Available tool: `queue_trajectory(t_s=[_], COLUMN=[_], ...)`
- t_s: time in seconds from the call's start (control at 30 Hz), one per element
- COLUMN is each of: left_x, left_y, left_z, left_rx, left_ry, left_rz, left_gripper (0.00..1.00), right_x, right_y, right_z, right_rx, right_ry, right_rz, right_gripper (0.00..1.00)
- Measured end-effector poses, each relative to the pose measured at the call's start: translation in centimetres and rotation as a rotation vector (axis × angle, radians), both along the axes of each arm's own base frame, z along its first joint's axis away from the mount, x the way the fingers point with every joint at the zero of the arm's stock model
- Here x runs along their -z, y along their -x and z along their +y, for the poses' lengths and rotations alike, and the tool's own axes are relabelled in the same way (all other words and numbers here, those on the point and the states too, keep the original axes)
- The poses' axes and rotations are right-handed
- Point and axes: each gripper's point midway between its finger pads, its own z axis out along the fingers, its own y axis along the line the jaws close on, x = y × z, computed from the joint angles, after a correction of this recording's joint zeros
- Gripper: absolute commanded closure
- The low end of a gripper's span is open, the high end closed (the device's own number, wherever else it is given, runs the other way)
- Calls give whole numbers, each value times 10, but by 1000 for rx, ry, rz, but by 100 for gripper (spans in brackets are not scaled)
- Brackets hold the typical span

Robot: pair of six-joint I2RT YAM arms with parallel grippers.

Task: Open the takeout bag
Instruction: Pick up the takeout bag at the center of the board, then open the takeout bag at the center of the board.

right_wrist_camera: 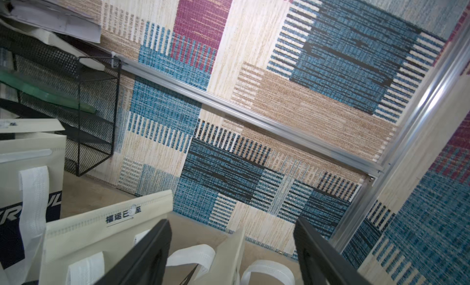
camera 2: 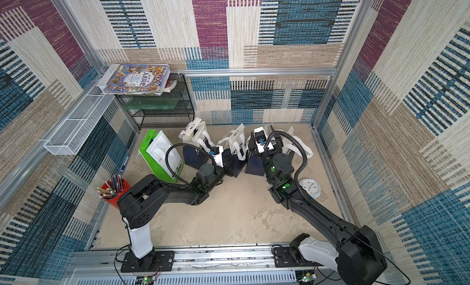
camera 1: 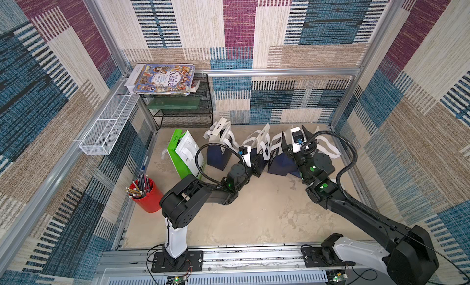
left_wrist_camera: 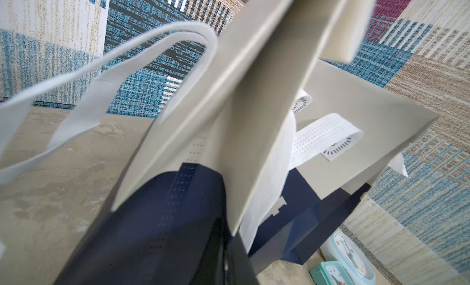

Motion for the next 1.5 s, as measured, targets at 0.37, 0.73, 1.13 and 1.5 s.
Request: queue_trajectory(t_s=[0.37,0.73,1.13,1.5], left_x=[-4,-13,-19,-28], left_y=[5,17,23,27], left_z=[-5,-6,3,7], left_rx=[13,24,7,5], left_ry=[-10,-47,-62,-63], left_rz=[-20,-69,-89,-102], left_gripper=[100,100,100,100], right_x=[47,42,42,45], right_y=[14,6,0,7], right_z=[64,90,93,98], right_rx=[-182,-181,-172,-214], right_ry=[281,388,393,388], right_rz=[-67,-139,-130,-130], right_gripper=[21,22,25,25])
